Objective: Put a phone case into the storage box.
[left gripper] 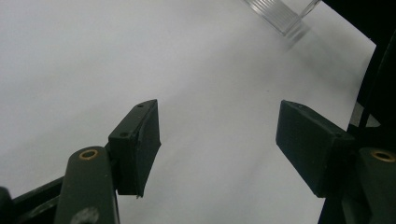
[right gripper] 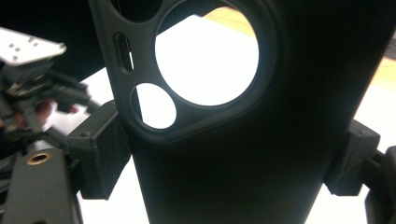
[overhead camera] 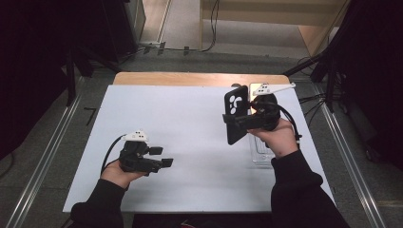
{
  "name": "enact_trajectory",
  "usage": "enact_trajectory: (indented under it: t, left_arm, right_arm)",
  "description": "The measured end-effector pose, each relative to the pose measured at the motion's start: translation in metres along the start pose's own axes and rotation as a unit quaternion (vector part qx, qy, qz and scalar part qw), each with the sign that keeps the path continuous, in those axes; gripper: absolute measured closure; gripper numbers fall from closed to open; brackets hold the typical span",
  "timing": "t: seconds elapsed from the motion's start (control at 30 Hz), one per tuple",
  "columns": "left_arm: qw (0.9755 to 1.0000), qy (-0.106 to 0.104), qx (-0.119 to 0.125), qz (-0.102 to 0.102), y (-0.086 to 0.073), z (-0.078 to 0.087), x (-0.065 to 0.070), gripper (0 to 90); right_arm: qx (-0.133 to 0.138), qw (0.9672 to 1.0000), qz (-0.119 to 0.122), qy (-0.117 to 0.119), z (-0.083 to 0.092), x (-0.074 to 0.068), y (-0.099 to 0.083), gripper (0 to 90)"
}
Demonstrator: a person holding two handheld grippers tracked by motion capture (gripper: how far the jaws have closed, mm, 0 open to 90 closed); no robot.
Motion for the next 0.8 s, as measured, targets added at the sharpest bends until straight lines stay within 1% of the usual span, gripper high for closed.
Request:
enact_trajectory:
  t: [0.07, 0.13, 0.23, 0.33, 0.4, 0.5, 0.57, 0.6, 0.63, 0.7, 0.77, 0.8]
  left_arm:
    - [1.0, 0.005, 0.002, 0.004, -0.002, 0.002, -0.001, 30.8]
    - [0.9998, 0.013, -0.001, 0.011, -0.005, 0.004, -0.003, 30.8]
    - [0.9994, 0.026, -0.003, 0.022, -0.01, 0.007, -0.008, 30.8]
    - [0.999, 0.03, 0.001, 0.032, -0.013, 0.01, -0.01, 30.8]
    - [0.9988, 0.035, 0.002, 0.033, -0.015, 0.012, -0.011, 30.8]
    - [0.9985, 0.038, 0.001, 0.04, -0.018, 0.013, -0.011, 30.8]
    - [0.9983, 0.041, 0.001, 0.04, -0.019, 0.015, -0.012, 30.8]
    - [0.9981, 0.043, 0.003, 0.043, -0.019, 0.015, -0.012, 30.8]
    - [0.9983, 0.04, 0.003, 0.042, -0.019, 0.016, -0.012, 30.8]
    - [0.9985, 0.033, 0.009, 0.043, -0.019, 0.016, -0.01, 30.8]
    - [0.9986, 0.031, 0.012, 0.04, -0.018, 0.016, -0.009, 30.8]
    - [0.9988, 0.03, 0.012, 0.037, -0.018, 0.016, -0.008, 30.8]
  right_arm:
    - [0.008, 0.9998, -0.01, -0.013, 0.005, 0.01, 0.002, 14.6]
    - [0.017, 0.9994, -0.018, -0.025, 0.01, 0.019, 0.004, 14.6]
    - [0.02, 0.9981, -0.029, -0.05, 0.014, 0.033, 0.005, 14.6]
    - [0.02, 0.9962, -0.04, -0.074, 0.015, 0.046, 0.004, 14.6]
    - [0.019, 0.9943, -0.049, -0.093, 0.016, 0.055, 0.004, 14.6]
    - [0.023, 0.9904, -0.064, -0.12, 0.017, 0.068, 0.004, 14.6]
    - [0.022, 0.9858, -0.07, -0.151, 0.018, 0.078, 0.003, 14.6]
    - [0.022, 0.9836, -0.077, -0.161, 0.019, 0.083, 0.001, 14.6]
    - [0.024, 0.9818, -0.086, -0.168, 0.018, 0.088, 0.0, 14.6]
    - [0.029, 0.9775, -0.096, -0.185, 0.018, 0.097, -0.004, 14.6]
    - [0.029, 0.9732, -0.102, -0.204, 0.016, 0.105, -0.008, 14.6]
    - [0.032, 0.9717, -0.103, -0.21, 0.016, 0.108, -0.009, 14.6]
Point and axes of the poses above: each handheld gripper's, and its own axes: z roughly backward along the jaws, y roughly out of its top, x roughly to its right, the point moved 6 cm from there along -z, roughly forward along the jaws, and after that the axes turned 9 degrees about -y, right-handed, at the moved point
